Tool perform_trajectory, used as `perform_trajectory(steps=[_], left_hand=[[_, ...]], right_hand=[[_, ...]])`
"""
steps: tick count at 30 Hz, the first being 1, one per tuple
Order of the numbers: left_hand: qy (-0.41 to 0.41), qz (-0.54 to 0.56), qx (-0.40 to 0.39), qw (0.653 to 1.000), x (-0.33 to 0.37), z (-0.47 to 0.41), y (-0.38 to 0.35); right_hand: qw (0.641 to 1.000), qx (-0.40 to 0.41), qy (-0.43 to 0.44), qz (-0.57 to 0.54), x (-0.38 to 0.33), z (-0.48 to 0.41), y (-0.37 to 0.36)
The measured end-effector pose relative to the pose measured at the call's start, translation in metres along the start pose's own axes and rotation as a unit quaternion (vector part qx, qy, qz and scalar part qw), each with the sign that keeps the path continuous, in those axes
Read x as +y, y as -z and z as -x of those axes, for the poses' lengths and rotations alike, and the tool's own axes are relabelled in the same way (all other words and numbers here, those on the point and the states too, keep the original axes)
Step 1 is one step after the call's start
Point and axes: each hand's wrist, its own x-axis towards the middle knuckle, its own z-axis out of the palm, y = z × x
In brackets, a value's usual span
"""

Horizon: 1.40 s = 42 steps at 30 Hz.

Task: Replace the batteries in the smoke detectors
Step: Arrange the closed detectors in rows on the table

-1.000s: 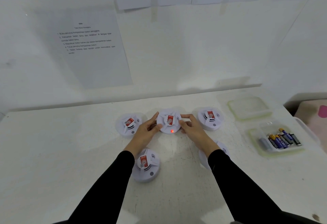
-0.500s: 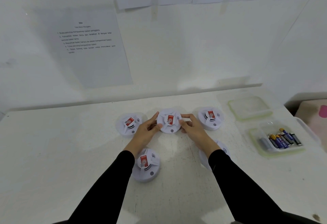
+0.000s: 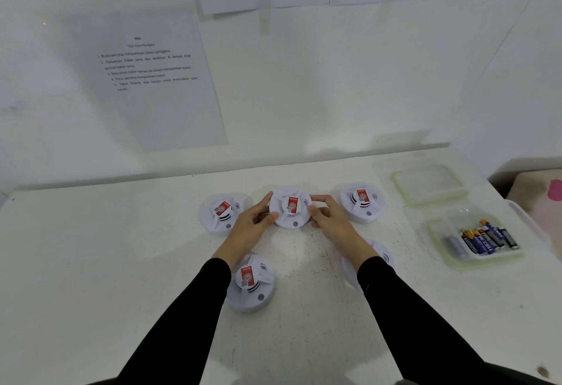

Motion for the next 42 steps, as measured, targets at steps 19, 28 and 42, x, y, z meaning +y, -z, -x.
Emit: perform_trajectory(steps=[19,28,42], left_hand=[[-0.016,-0.057,0.006,0.998,0.003,0.0,-0.006],[-0.003,-0.072,0.003,0.997,0.004,-0.001,-0.007],[-0.082,-0.052,0.239,0.966,0.027,0.021,0.028]], right_hand=[[0.999,0.041,0.001,0.017,0.004,-0.004,-0.003],[0.998,0.057,-0.012,0.029,0.006,-0.006,-0.005],[0.979,0.155,0.127,0.038,-0.025,0.021,-0.047]])
